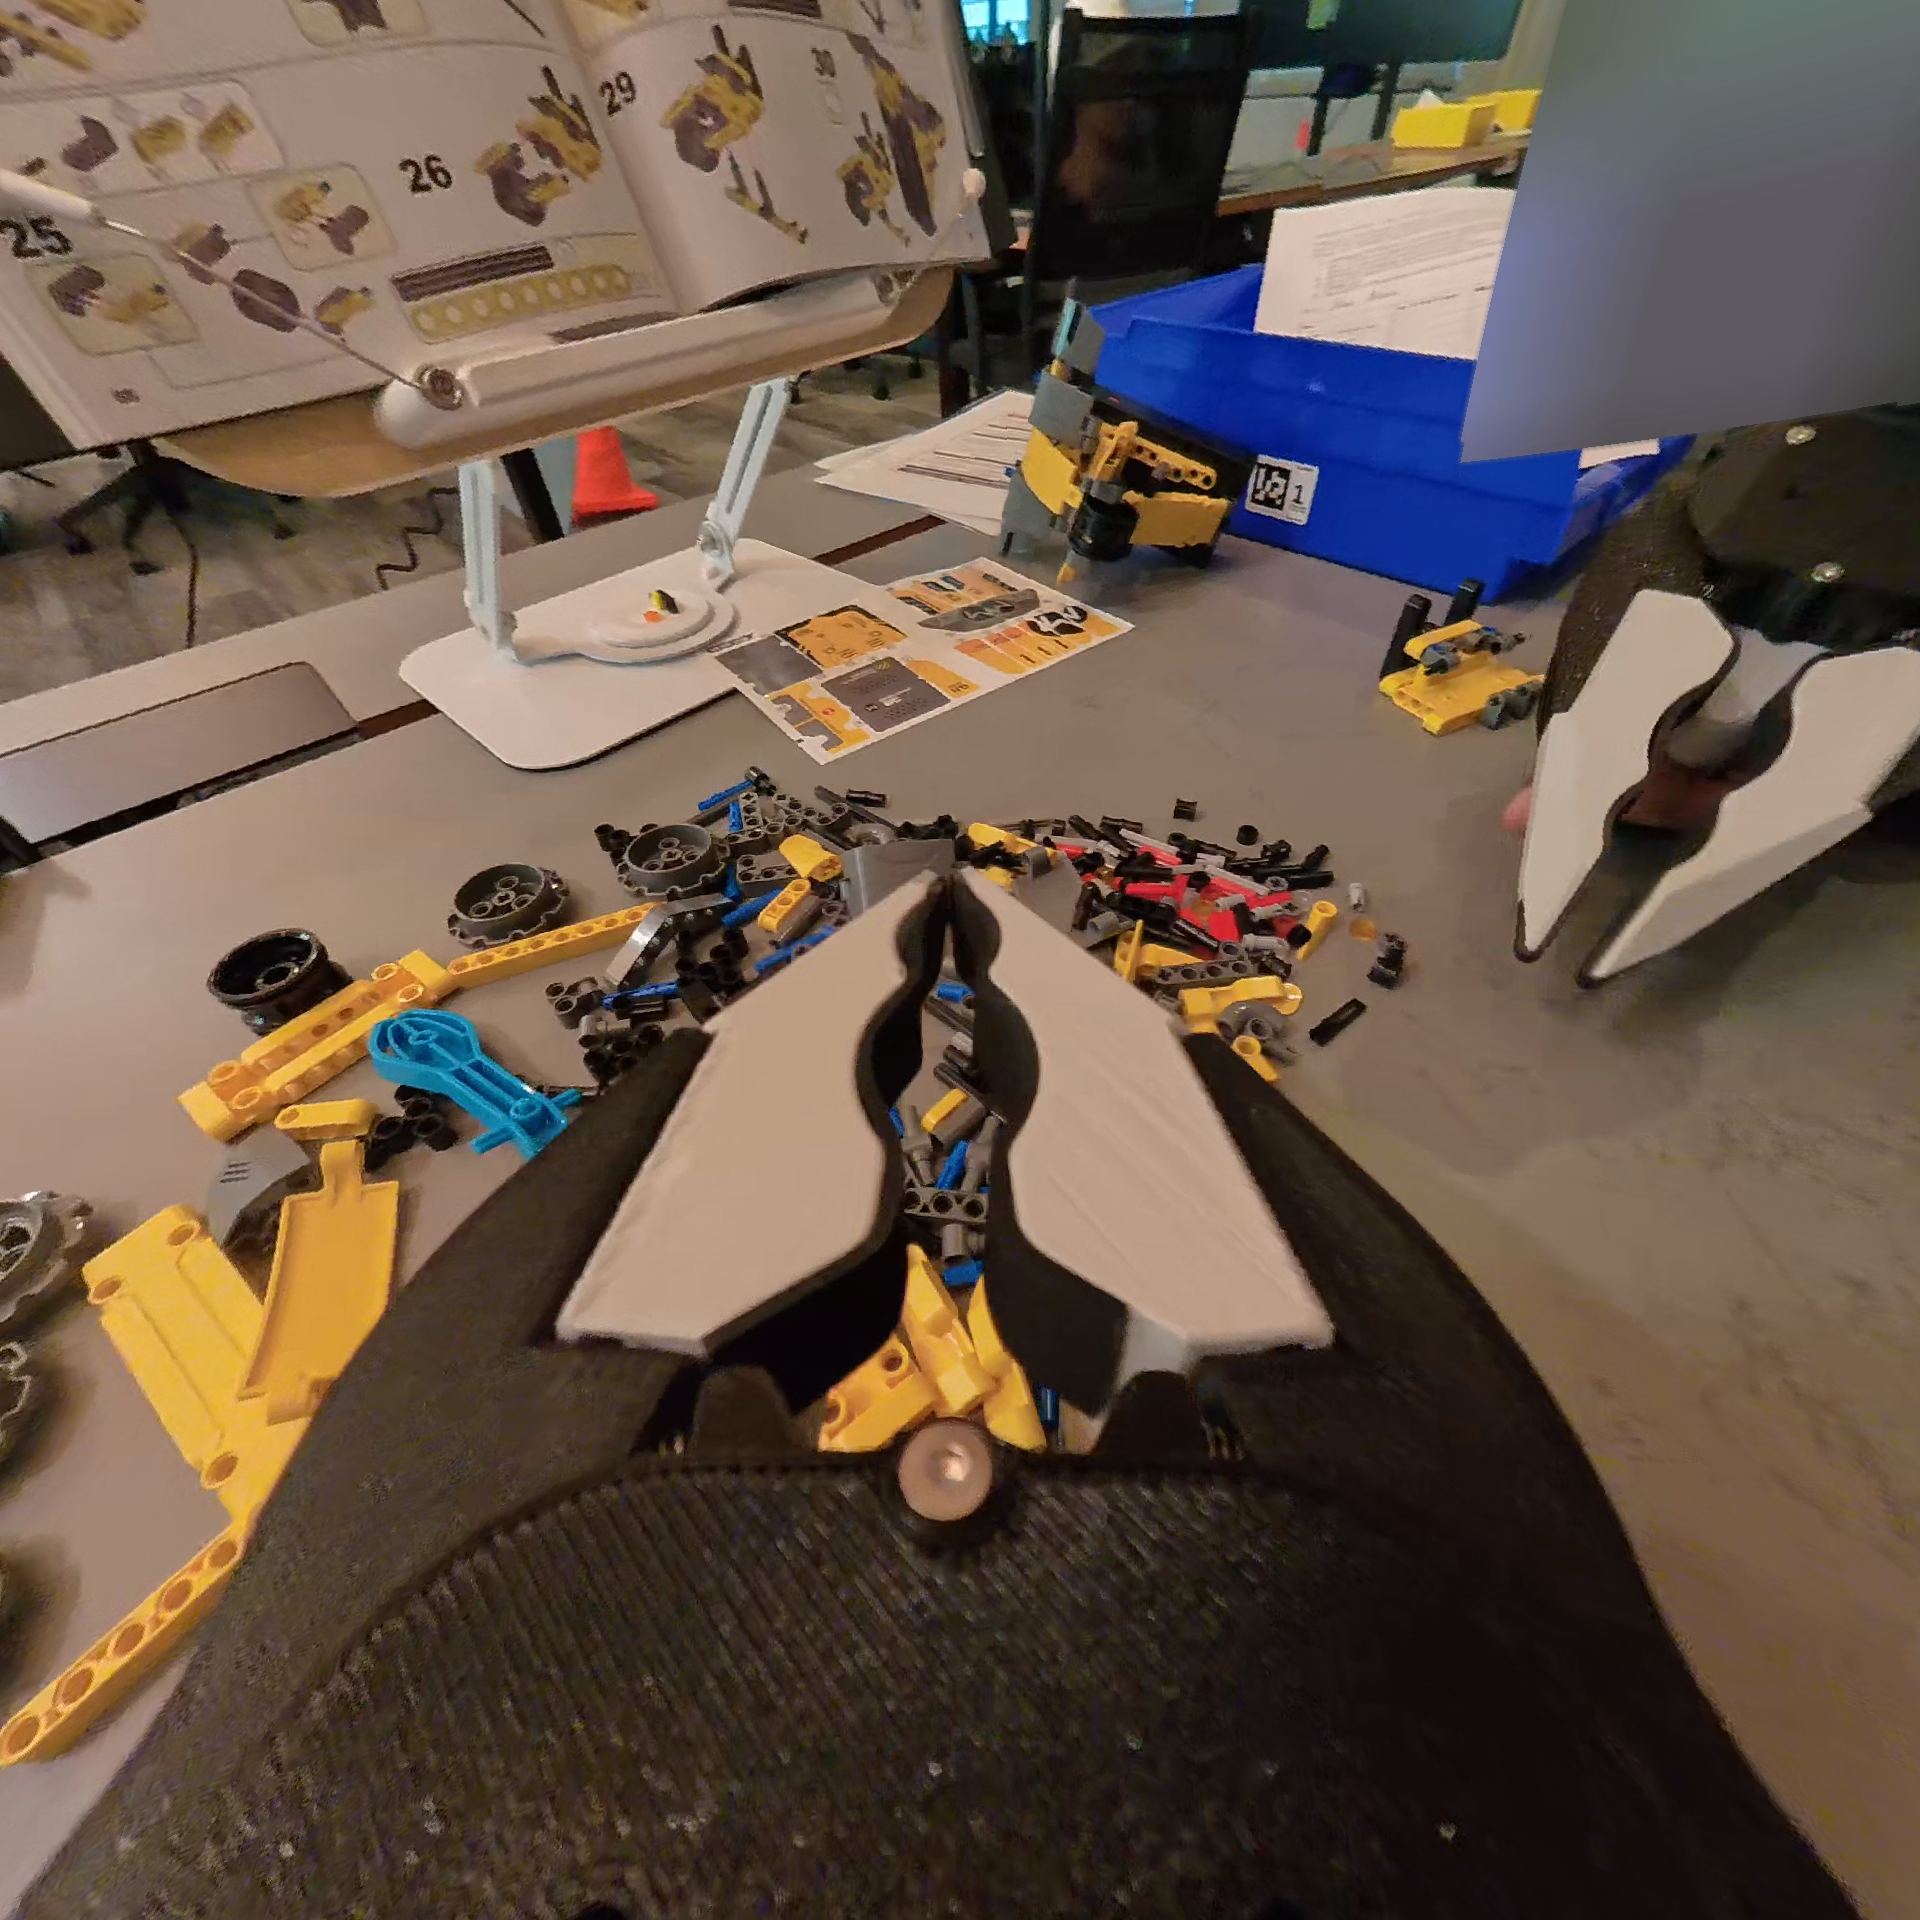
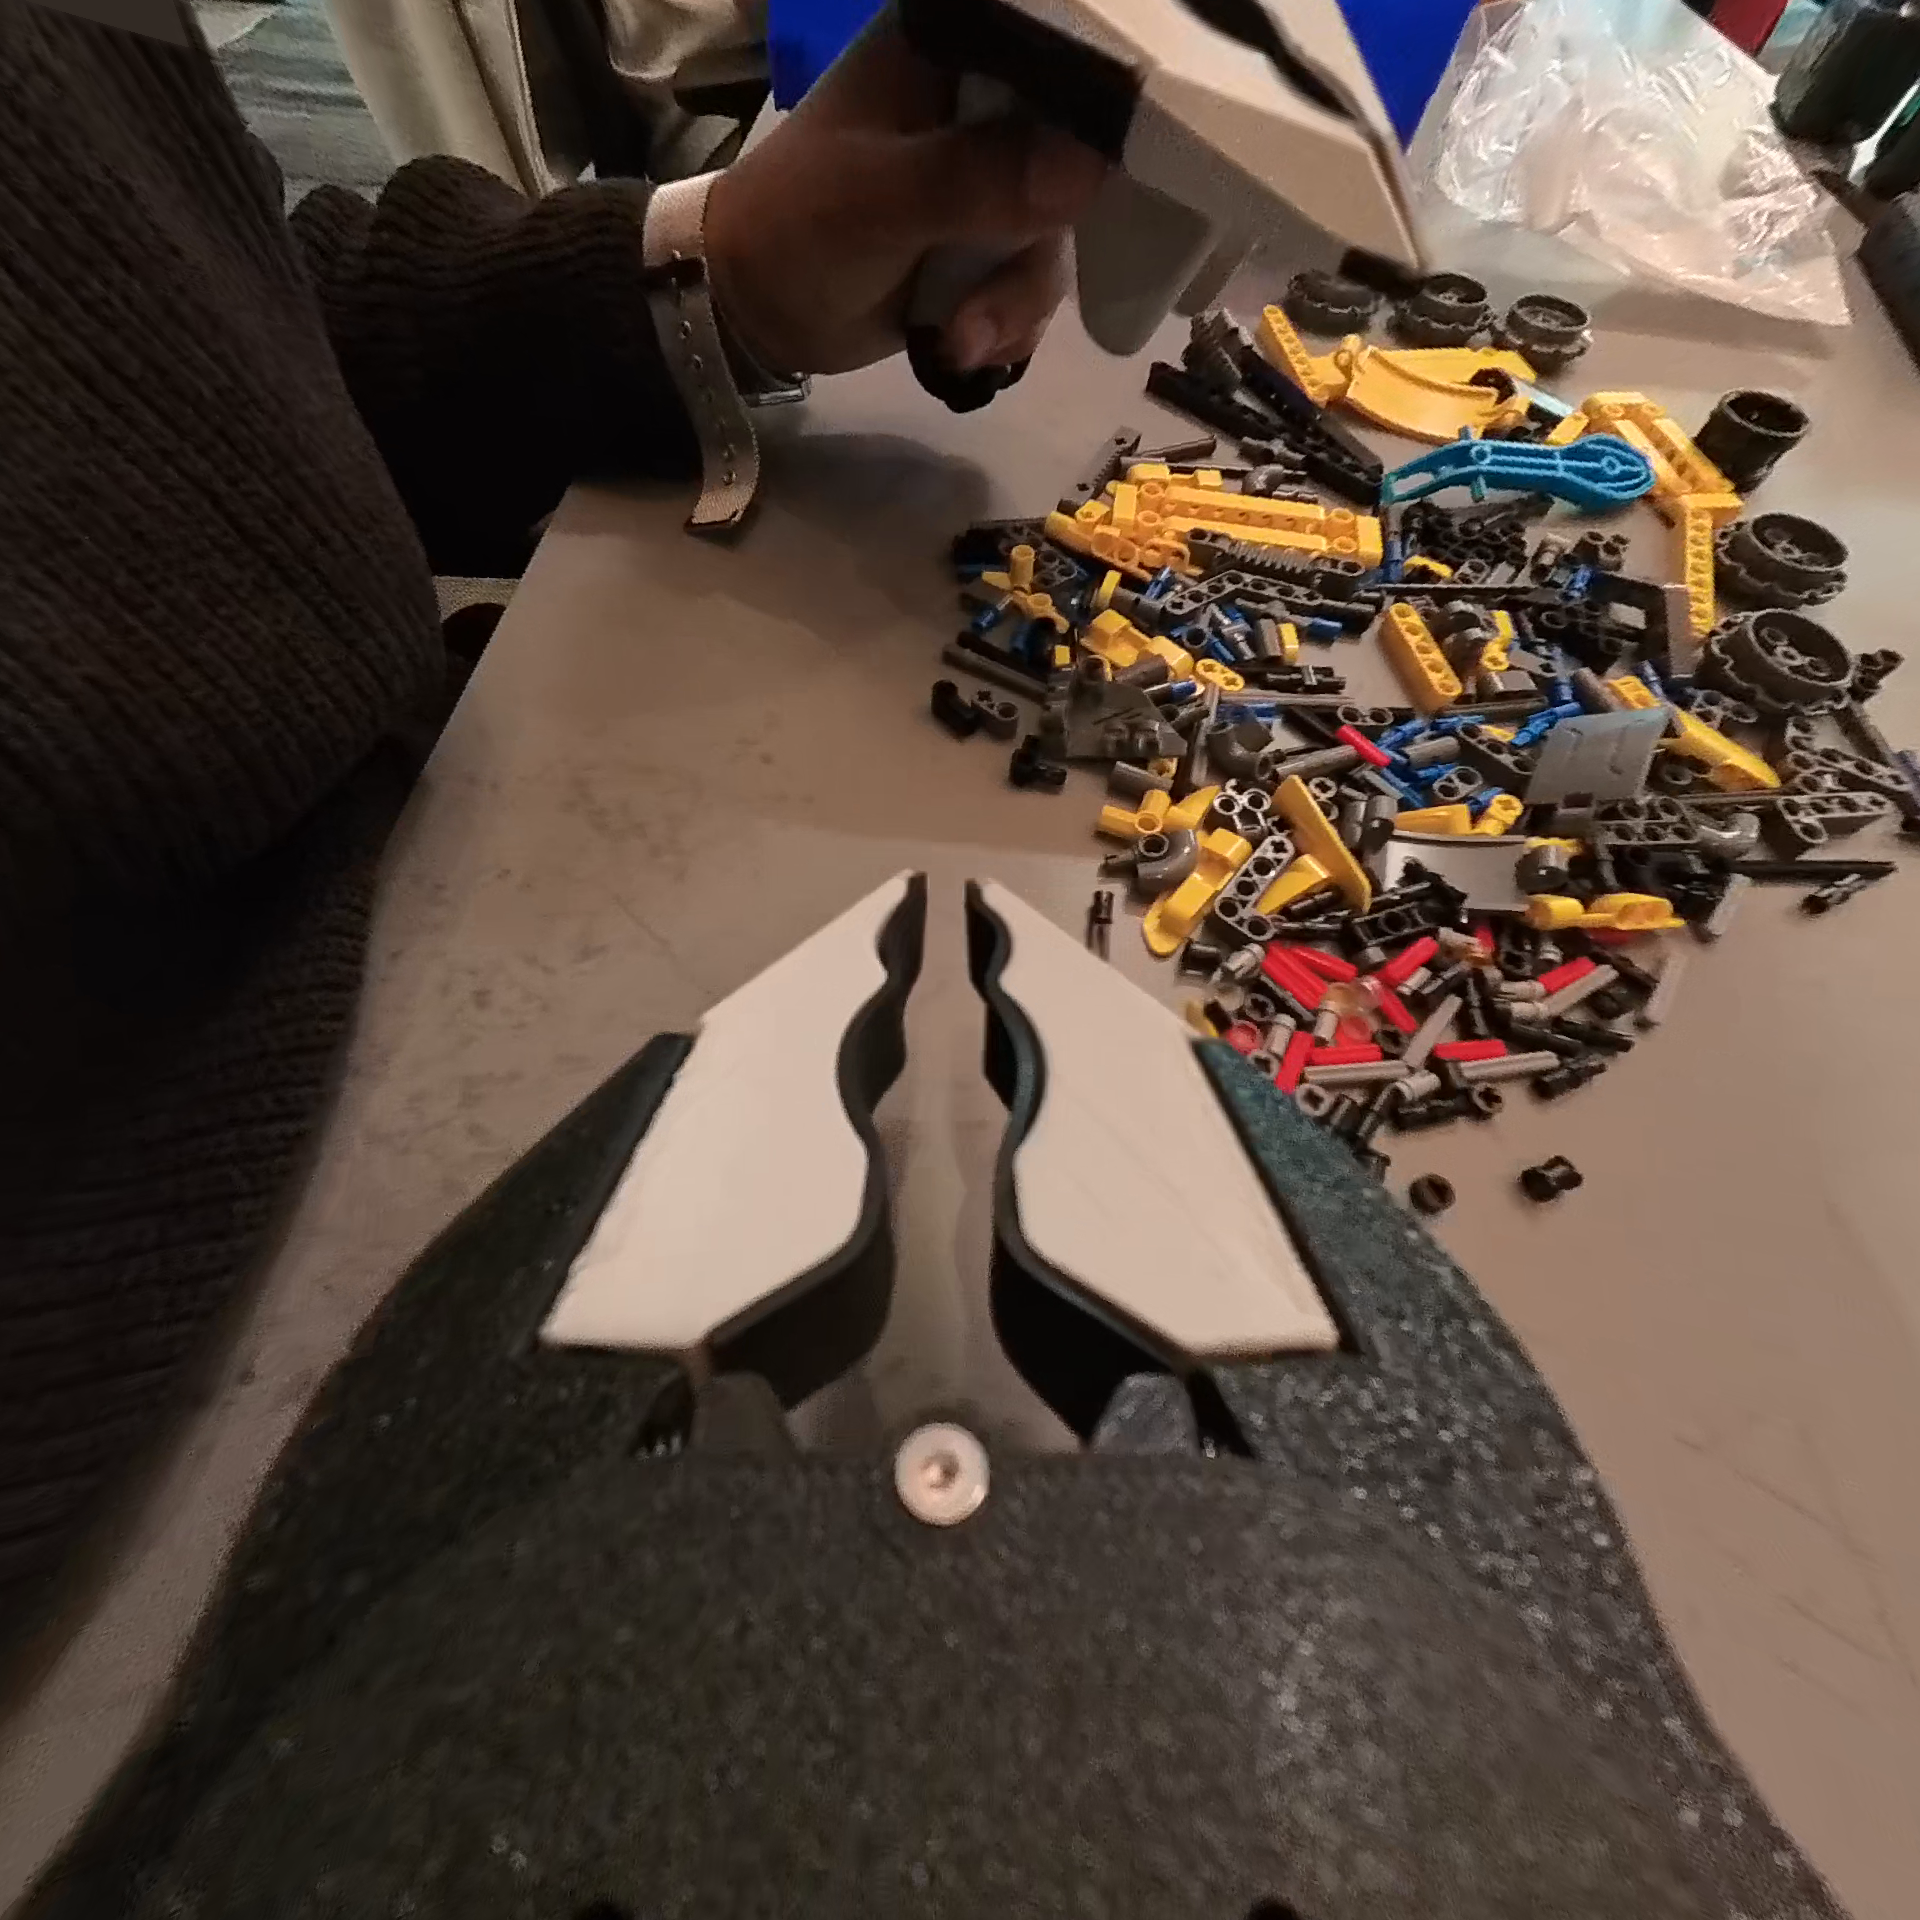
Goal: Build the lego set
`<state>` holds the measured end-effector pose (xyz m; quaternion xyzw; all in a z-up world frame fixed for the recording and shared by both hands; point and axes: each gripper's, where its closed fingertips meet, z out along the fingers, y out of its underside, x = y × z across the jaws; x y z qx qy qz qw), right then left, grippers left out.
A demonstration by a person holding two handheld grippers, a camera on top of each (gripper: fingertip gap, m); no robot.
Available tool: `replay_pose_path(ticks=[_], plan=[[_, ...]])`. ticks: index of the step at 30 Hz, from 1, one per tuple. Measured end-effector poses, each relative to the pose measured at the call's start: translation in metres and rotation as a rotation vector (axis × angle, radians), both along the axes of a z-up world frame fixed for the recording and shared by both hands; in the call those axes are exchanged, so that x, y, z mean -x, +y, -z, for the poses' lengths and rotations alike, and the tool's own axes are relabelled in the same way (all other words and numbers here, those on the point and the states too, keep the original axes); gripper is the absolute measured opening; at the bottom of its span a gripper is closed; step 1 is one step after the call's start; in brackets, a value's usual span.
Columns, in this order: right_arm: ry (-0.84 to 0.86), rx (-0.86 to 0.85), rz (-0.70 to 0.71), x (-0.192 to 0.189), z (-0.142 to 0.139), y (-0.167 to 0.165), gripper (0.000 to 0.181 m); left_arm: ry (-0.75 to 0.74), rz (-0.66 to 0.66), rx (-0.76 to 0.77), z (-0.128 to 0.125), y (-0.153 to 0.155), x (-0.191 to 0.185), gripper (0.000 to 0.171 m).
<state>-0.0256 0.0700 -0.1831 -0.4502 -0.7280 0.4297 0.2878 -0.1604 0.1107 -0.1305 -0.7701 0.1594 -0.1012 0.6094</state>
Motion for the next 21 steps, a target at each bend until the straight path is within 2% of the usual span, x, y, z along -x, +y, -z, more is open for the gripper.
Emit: replay_pose_path(ticks=[3, 4, 5, 7, 12, 13, 18, 19, 21], plan=[[0.009, 0.000, 0.000, 0.000, -0.001, 0.000, 0.006, 0.006, -0.007, 0.011, 0.003, 0.001, 0.001, 0.003], [0.005, 0.004, 0.007, 0.000, -0.001, 0.001, 0.011, 0.006, -0.021, 0.017, 0.004, 0.002, 0.002, 0.015], [0.000, 0.007, 0.014, 0.001, 0.000, 0.002, 0.006, 0.006, -0.024, 0.017, 0.004, 0.003, 0.003, 0.018], [-0.007, 0.010, -0.012, -0.001, 0.000, -0.002, 0.000, 0.008, 0.001, 0.012, 0.003, 0.000, -0.001, 0.000], [-0.025, -0.032, -0.007, 0.000, 0.006, -0.002, 0.000, 0.025, 0.005, -0.043, -0.006, -0.002, -0.003, 0.004], [-0.024, -0.034, -0.016, -0.001, 0.006, -0.004, 0.000, 0.028, 0.007, -0.040, -0.006, -0.002, -0.003, 0.000], [-0.022, -0.040, -0.038, -0.002, 0.006, -0.007, 0.000, 0.042, 0.025, -0.008, 0.001, -0.001, -0.008, 0.000], [-0.020, -0.044, -0.031, -0.002, 0.006, -0.006, 0.000, 0.049, 0.019, -0.013, 0.001, -0.001, -0.007, 0.005], [-0.018, -0.047, -0.022, -0.001, 0.005, -0.005, 0.005, 0.050, 0.027, -0.006, 0.002, -0.001, -0.008, 0.000]])
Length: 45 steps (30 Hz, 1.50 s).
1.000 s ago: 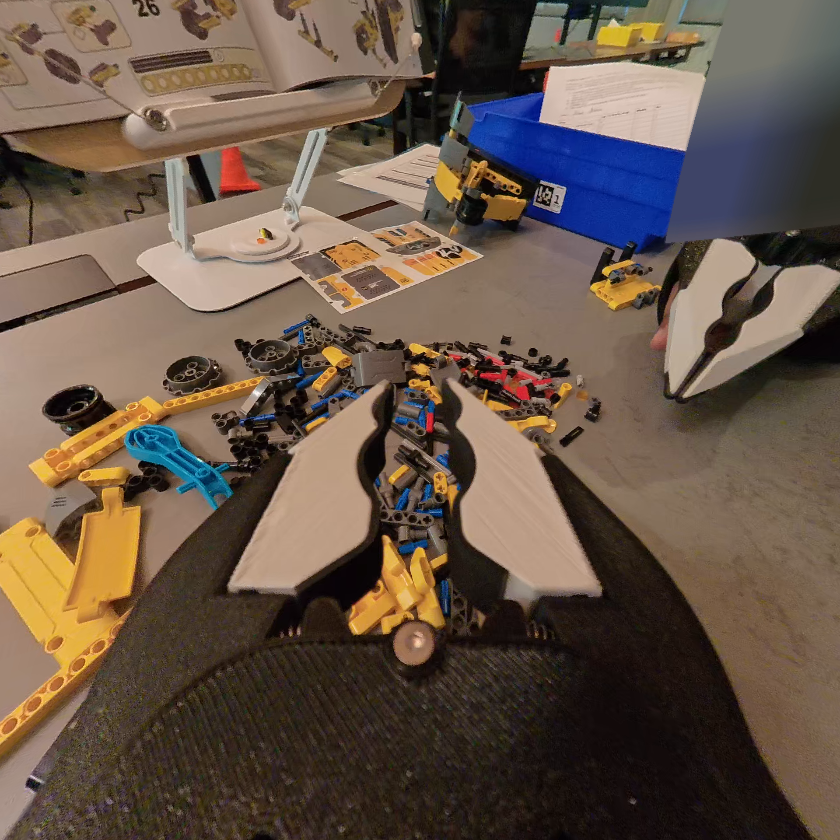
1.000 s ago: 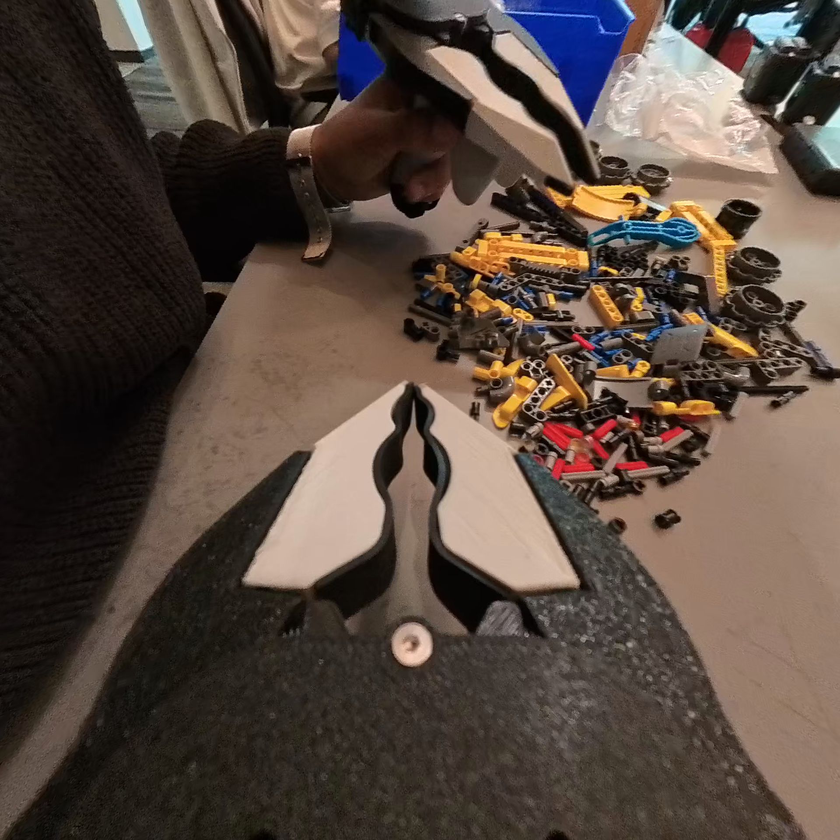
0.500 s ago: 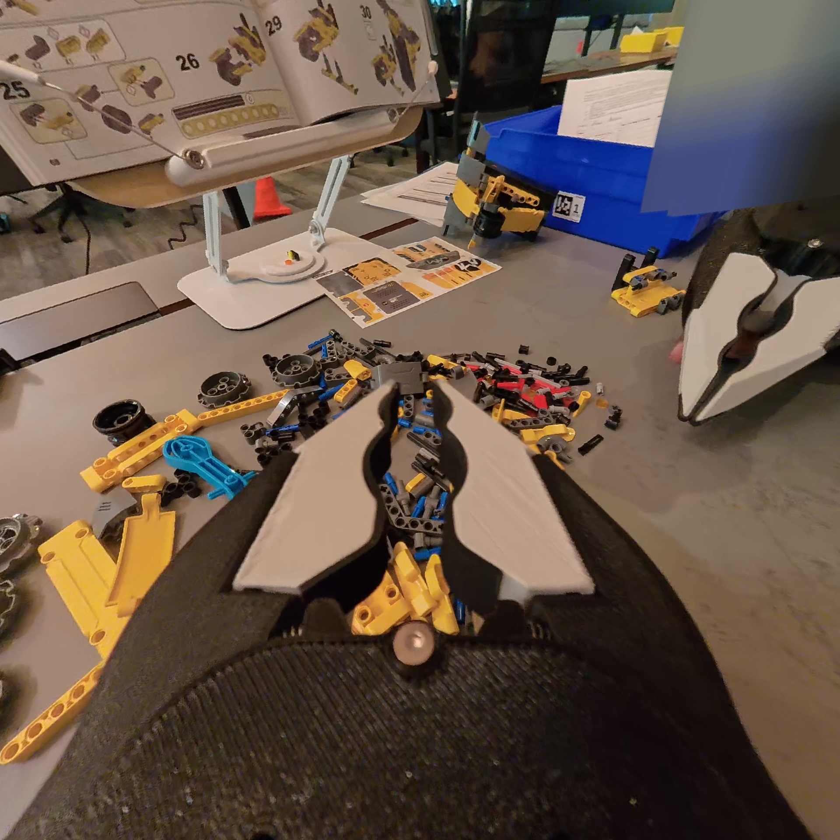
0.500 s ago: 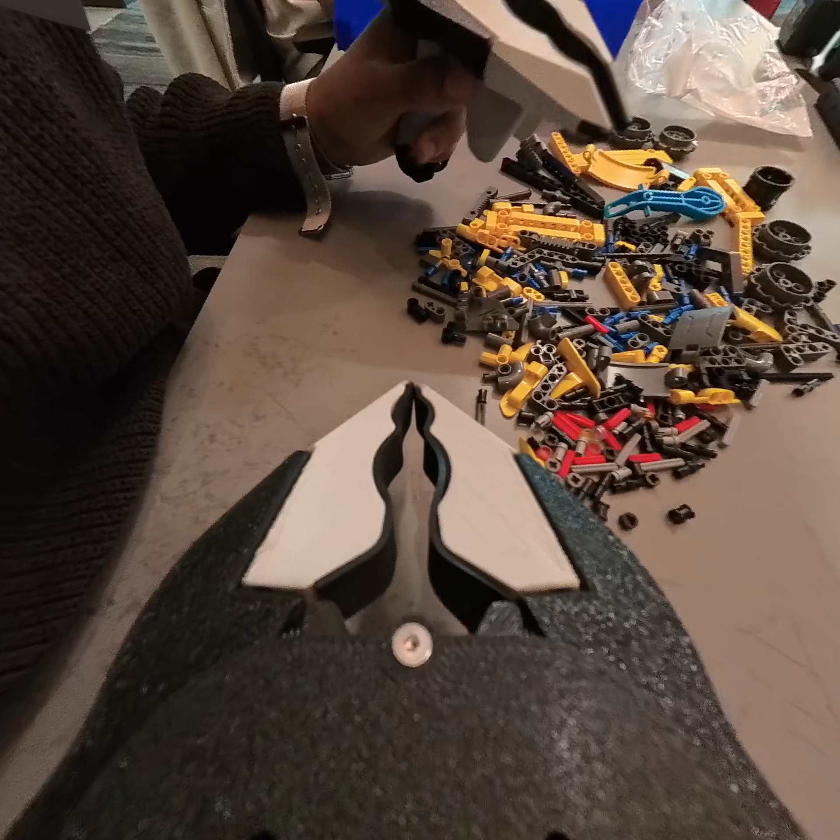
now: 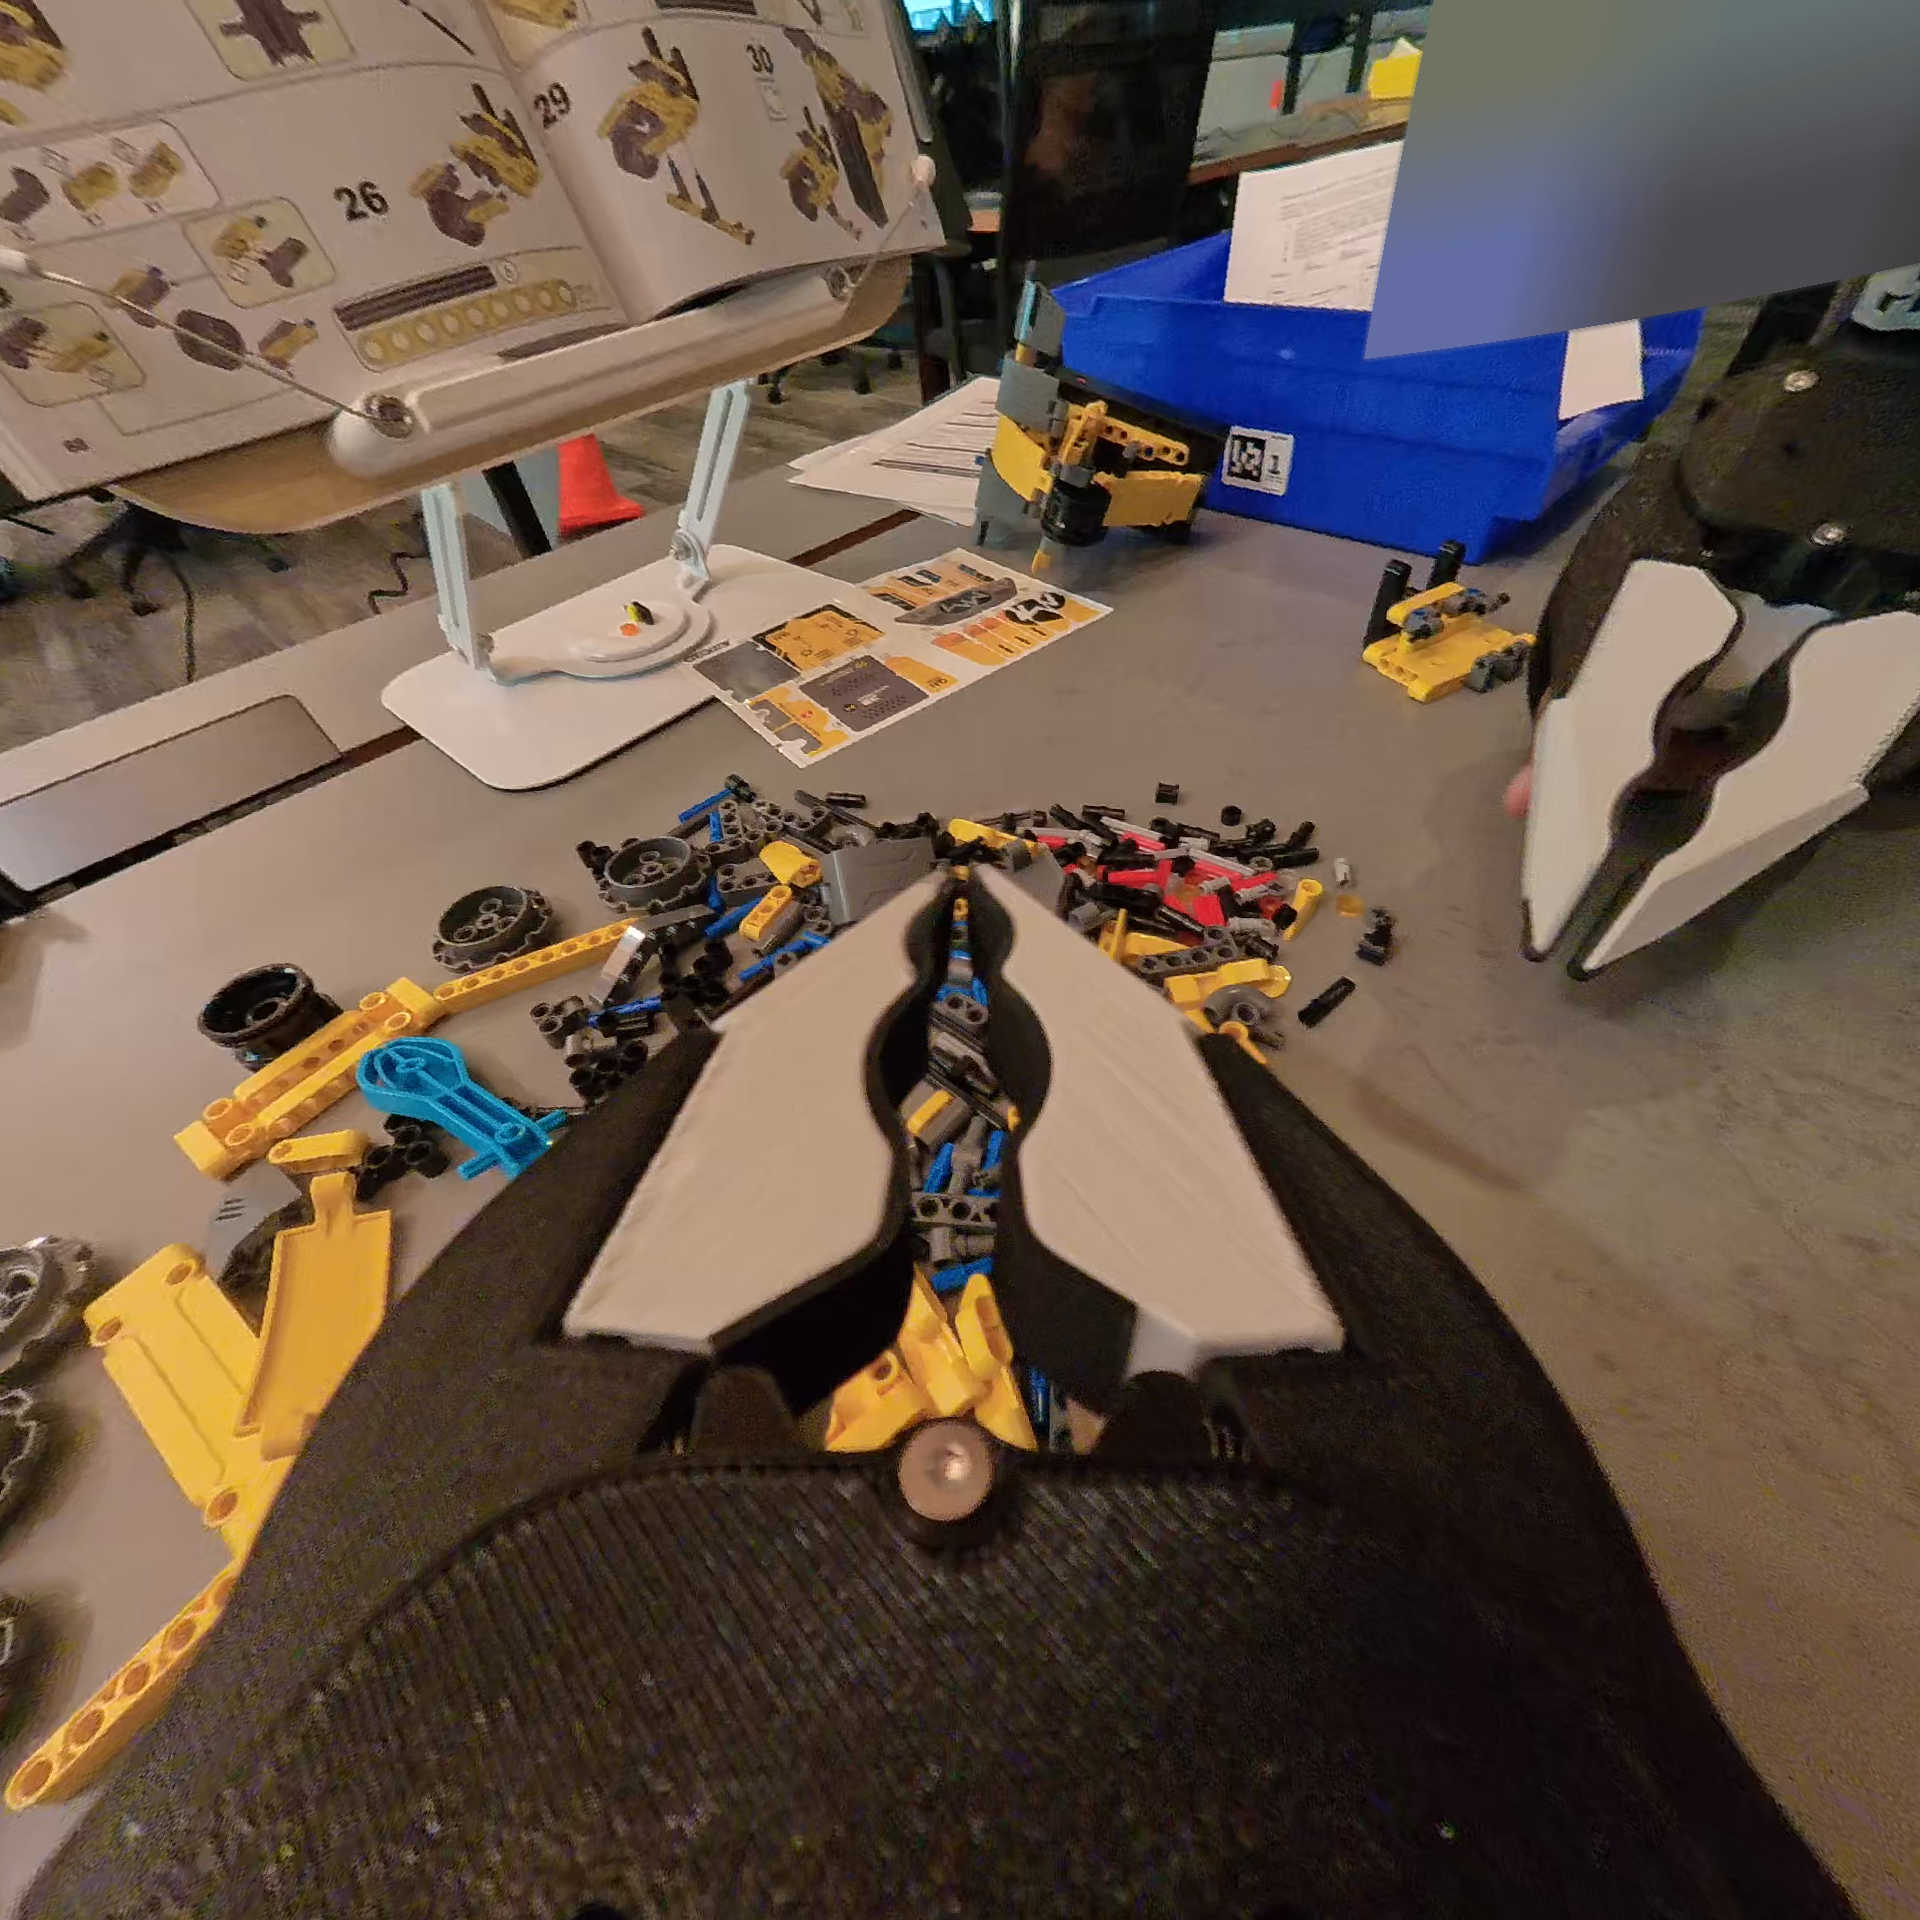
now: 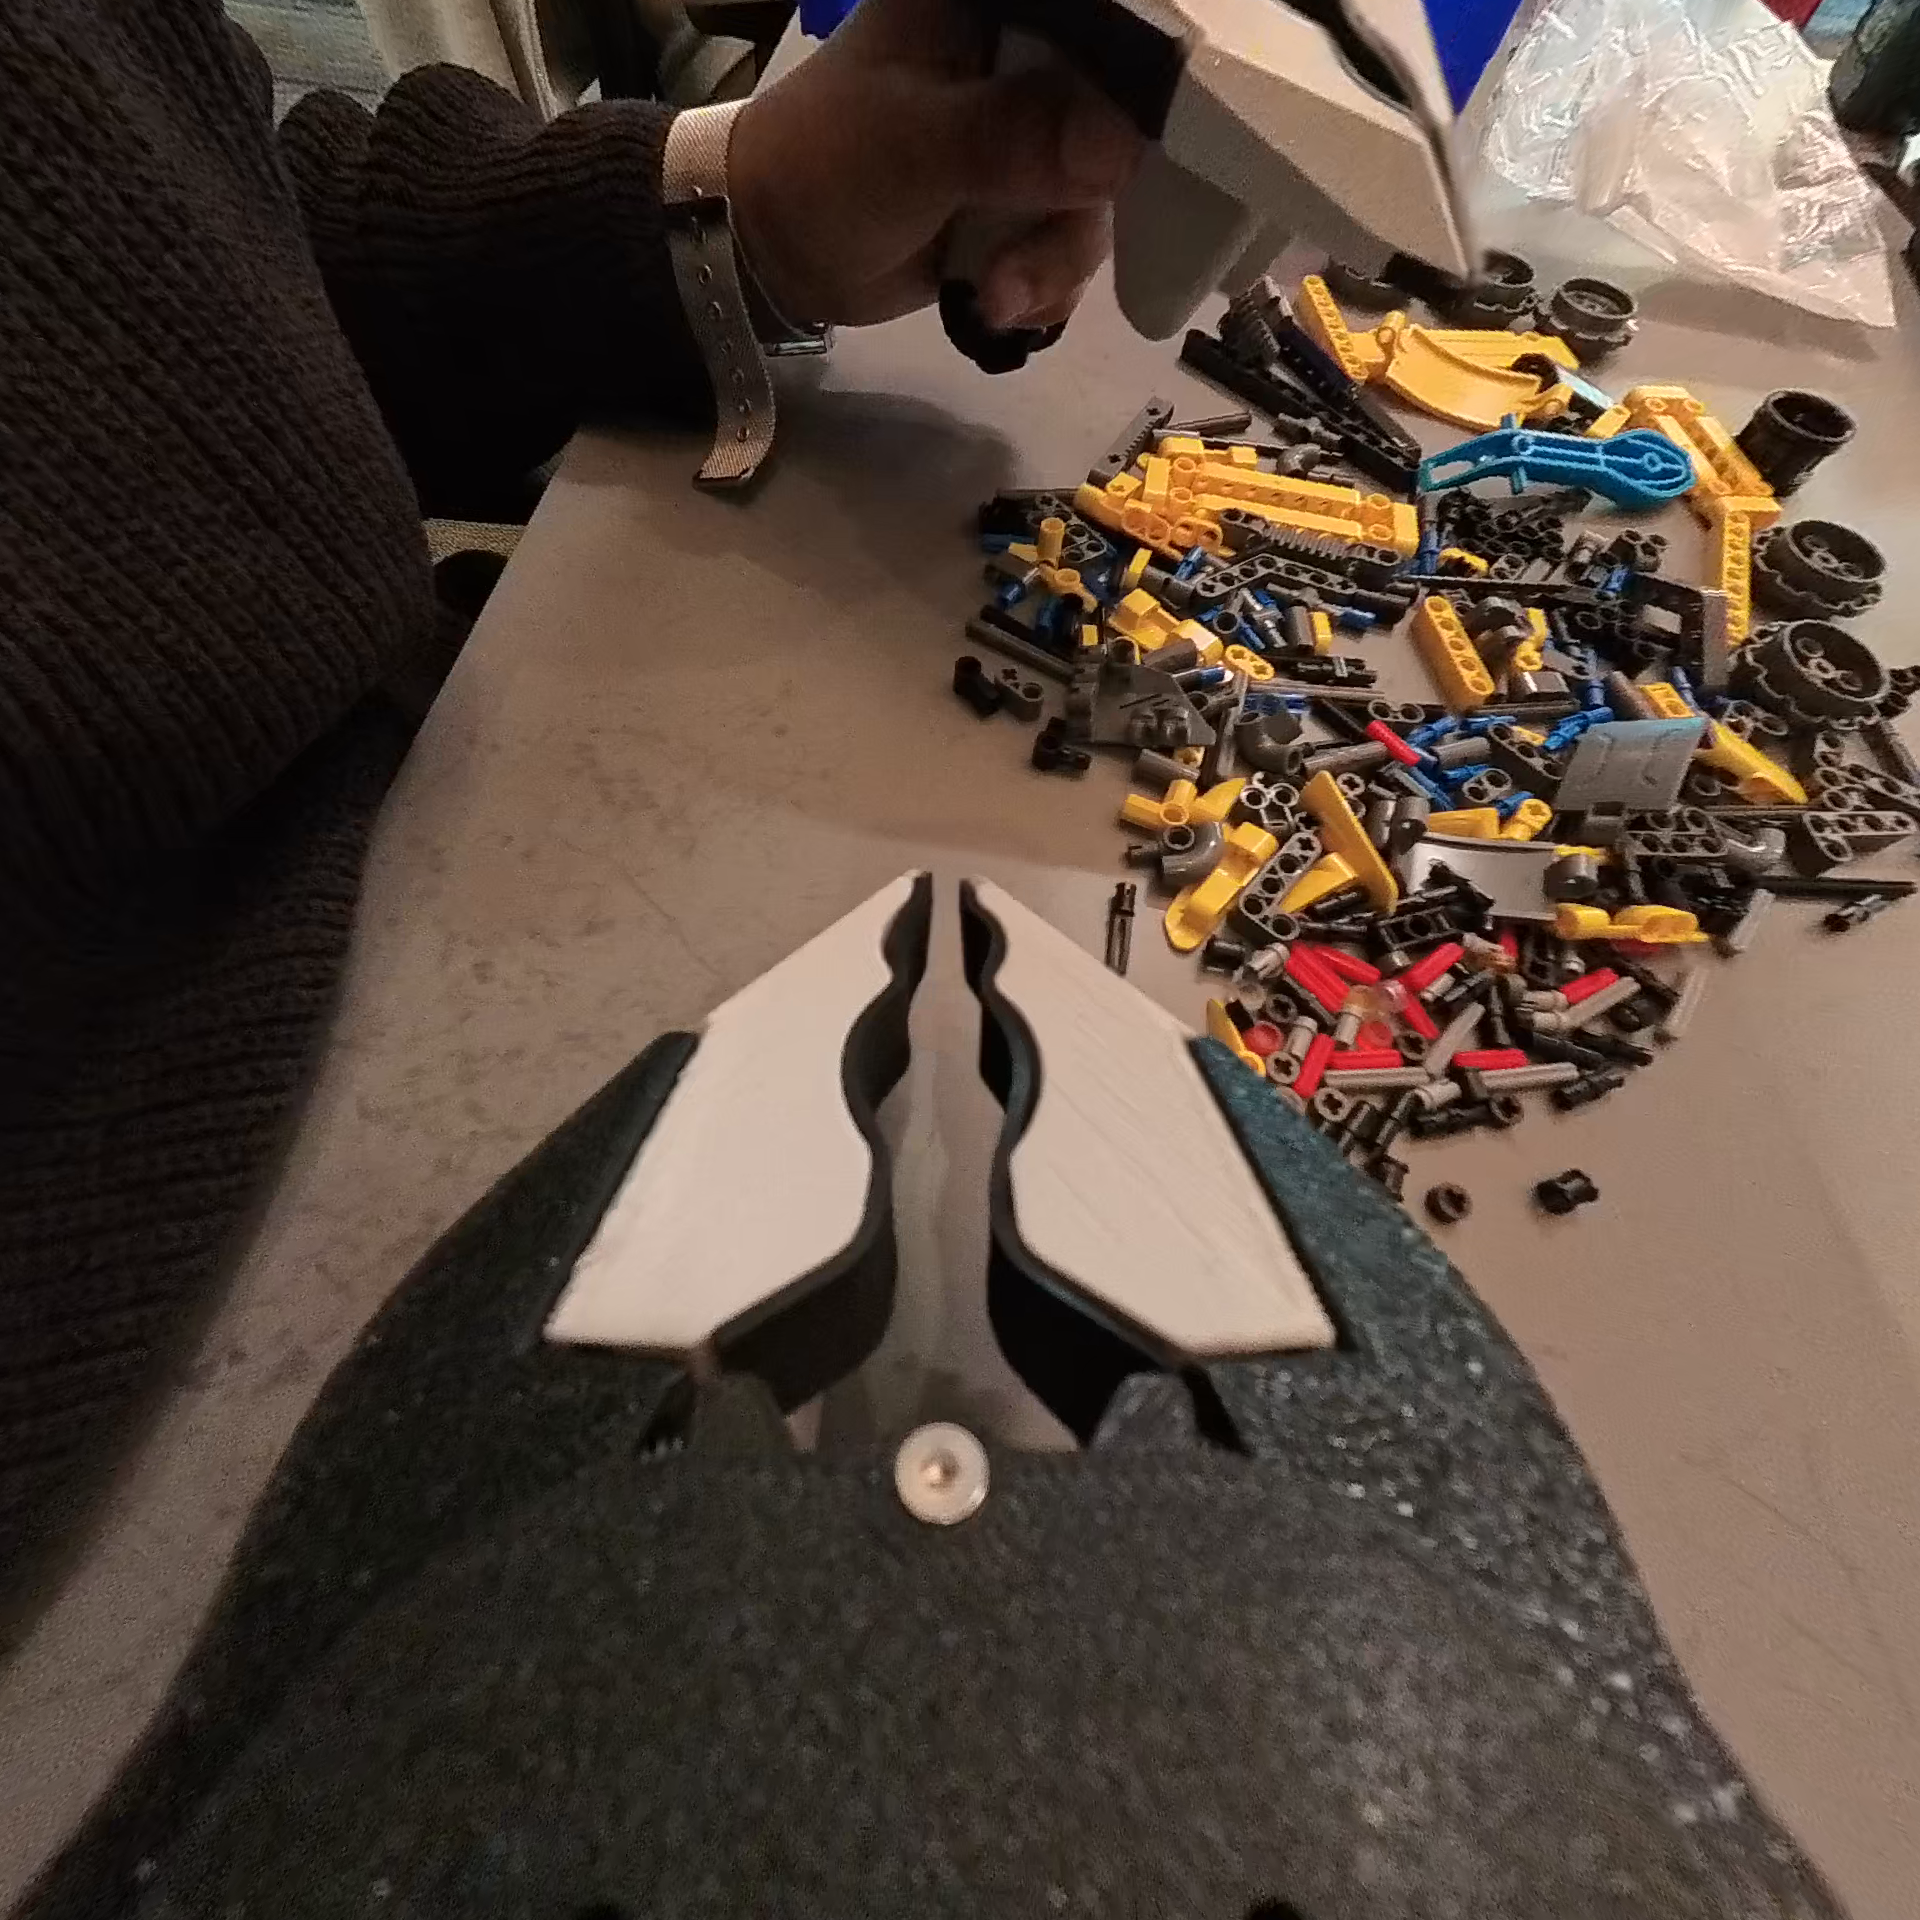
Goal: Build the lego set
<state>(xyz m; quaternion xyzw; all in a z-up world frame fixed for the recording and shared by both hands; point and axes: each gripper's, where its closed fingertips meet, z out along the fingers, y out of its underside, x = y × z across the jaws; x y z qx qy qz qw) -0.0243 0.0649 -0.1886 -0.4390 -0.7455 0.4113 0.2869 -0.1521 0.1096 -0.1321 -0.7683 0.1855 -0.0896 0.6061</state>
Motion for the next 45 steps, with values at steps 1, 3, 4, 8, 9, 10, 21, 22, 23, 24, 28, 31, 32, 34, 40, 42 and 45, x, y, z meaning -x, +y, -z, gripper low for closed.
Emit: replay_pose_path(ticks=[1, 3, 4, 8, 9, 10, 21, 22, 23, 24, 28, 31, 32, 34, 40, 42, 45], plan=[[-0.001, 0.002, 0.000, 0.000, 0.000, 0.000, 0.006, -0.006, 0.011, 0.009, 0.001, 0.000, -0.001, 0.000], [-0.002, 0.012, -0.003, 0.000, -0.001, 0.000, 0.003, -0.006, 0.010, 0.022, 0.003, 0.000, -0.001, 0.000], [0.000, 0.019, -0.003, 0.000, -0.001, 0.000, 0.002, -0.002, 0.006, 0.023, 0.004, 0.001, -0.001, 0.000], [0.009, 0.033, 0.008, 0.001, -0.003, 0.002, 0.006, -0.002, -0.002, 0.007, 0.001, 0.001, 0.000, 0.005], [0.009, 0.034, 0.011, 0.001, -0.003, 0.003, 0.007, -0.006, 0.001, 0.009, 0.002, 0.001, -0.001, 0.006], [0.008, 0.035, 0.013, 0.001, -0.003, 0.003, 0.009, -0.008, 0.007, 0.015, 0.002, 0.001, -0.002, 0.008], [0.007, 0.046, 0.001, 0.000, -0.004, 0.001, 0.019, -0.017, 0.029, 0.046, 0.009, 0.002, -0.006, 0.041], [0.008, 0.043, 0.000, 0.000, -0.004, 0.001, 0.020, -0.015, 0.033, 0.049, 0.009, 0.002, -0.007, 0.042], [0.008, 0.041, 0.000, 0.000, -0.004, 0.001, 0.021, -0.013, 0.037, 0.052, 0.010, 0.002, -0.008, 0.044], [0.008, 0.041, 0.000, 0.000, -0.004, 0.001, 0.022, -0.012, 0.042, 0.056, 0.011, 0.002, -0.009, 0.047], [0.002, 0.072, 0.004, 0.000, -0.005, 0.003, 0.026, -0.020, 0.068, 0.102, 0.019, 0.003, -0.014, 0.064], [0.017, 0.098, 0.062, 0.004, -0.008, 0.012, 0.040, -0.019, 0.090, 0.110, 0.021, 0.002, -0.019, 0.073], [0.027, 0.109, 0.090, 0.005, -0.010, 0.016, 0.043, -0.017, 0.095, 0.115, 0.022, 0.002, -0.021, 0.076], [0.043, 0.144, 0.125, 0.007, -0.014, 0.023, 0.054, -0.014, 0.101, 0.137, 0.026, 0.002, -0.023, 0.077], [0.055, 0.218, 0.190, 0.009, -0.019, 0.036, 0.086, -0.052, 0.111, 0.166, 0.027, 0.000, -0.025, 0.078], [0.066, 0.220, 0.193, 0.009, -0.021, 0.037, 0.100, -0.060, 0.112, 0.165, 0.026, 0.000, -0.025, 0.079], [0.076, 0.224, 0.188, 0.008, -0.023, 0.036, 0.114, -0.075, 0.120, 0.181, 0.027, -0.001, -0.026, 0.082]])
